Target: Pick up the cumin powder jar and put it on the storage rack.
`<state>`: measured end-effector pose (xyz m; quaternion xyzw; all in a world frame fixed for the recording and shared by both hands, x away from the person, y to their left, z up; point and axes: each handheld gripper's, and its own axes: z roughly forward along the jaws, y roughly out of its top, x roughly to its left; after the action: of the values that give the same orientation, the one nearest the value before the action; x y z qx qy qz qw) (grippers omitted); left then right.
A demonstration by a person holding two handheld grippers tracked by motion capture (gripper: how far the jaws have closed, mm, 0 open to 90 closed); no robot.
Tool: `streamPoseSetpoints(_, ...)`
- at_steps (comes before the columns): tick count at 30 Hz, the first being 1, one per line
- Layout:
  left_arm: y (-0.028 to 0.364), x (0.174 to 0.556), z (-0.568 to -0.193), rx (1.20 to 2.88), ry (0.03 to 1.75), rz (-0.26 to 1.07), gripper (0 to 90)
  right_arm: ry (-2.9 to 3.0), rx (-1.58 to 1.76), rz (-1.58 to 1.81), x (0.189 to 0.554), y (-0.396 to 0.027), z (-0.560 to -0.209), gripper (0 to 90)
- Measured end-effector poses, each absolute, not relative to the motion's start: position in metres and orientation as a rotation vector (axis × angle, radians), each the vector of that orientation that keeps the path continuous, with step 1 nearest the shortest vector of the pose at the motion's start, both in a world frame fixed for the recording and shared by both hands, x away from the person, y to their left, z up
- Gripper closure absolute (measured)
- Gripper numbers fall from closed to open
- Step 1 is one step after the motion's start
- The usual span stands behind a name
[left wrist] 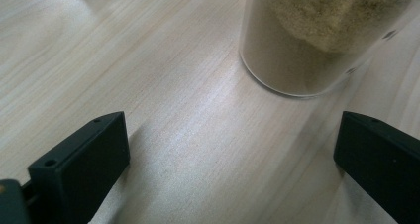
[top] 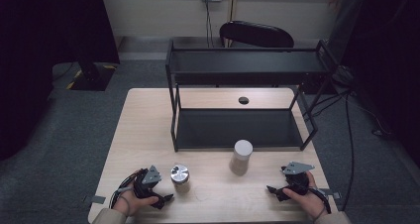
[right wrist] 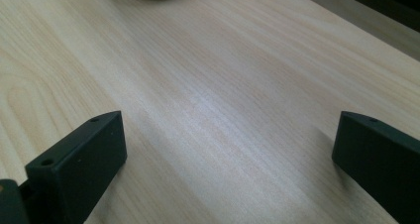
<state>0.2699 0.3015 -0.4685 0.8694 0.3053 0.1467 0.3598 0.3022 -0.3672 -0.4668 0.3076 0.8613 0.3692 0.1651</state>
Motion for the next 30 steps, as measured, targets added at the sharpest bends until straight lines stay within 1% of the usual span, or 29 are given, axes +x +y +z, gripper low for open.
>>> streamPoseSetpoints(24,0.2922,0.2702,-0.4641,2.250,0.840,0.385,0.0,2.452,0.879,1.051,0.3018,-0.3670,-0.4669,0.0)
streamPoseSetpoints(30,0.2916,0.2707,-0.4637,2.256,0.817,0.384,0.7,2.452,0.880,1.051,0.3018,-0.3669,-0.4669,0.0)
